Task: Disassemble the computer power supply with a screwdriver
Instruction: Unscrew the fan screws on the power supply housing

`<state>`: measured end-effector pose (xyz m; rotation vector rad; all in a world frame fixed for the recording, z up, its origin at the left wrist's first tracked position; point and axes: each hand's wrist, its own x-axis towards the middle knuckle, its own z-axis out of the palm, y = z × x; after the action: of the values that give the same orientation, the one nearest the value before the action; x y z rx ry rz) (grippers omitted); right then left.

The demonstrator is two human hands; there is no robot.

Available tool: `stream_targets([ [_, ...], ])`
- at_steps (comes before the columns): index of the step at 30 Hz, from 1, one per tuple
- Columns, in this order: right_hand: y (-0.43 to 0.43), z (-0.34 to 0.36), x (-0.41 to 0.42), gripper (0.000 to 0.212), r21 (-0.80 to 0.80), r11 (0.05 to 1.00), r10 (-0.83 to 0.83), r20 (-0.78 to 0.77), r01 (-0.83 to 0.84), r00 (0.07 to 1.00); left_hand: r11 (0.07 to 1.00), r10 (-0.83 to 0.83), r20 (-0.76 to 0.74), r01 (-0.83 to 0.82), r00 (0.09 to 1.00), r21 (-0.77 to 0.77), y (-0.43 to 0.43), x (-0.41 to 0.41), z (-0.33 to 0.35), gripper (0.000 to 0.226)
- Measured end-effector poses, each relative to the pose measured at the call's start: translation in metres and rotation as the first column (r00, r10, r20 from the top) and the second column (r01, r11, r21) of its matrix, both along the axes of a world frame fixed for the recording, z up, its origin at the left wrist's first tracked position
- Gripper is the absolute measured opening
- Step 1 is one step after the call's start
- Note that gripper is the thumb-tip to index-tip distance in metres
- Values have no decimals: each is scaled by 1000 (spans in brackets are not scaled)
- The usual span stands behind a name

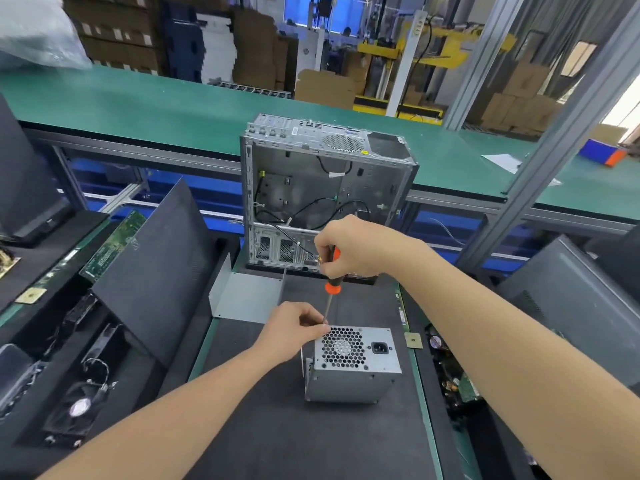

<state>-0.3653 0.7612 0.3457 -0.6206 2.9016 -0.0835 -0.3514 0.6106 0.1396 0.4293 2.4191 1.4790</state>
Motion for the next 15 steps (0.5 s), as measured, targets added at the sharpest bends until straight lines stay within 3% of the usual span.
stream_targets([
  [2,4,5,-1,4,-41,998,54,32,-53,998,1000,-6,-1,6,1000,7,0,0,0,6],
  [10,-3,14,3,30,7,992,125,112,-127,986,1000,6,-14,-6,1000,-24,0,-1,4,8],
  [13,-10,5,10,23,102,993,61,-33,-58,998,1000,3,-20,-4,1000,-26,0,-1,6,8],
  [15,-14,-3,13,53,227,970,-42,-214,91,976,1000,3,-23,-4,1000,-29,0,0,6,8],
])
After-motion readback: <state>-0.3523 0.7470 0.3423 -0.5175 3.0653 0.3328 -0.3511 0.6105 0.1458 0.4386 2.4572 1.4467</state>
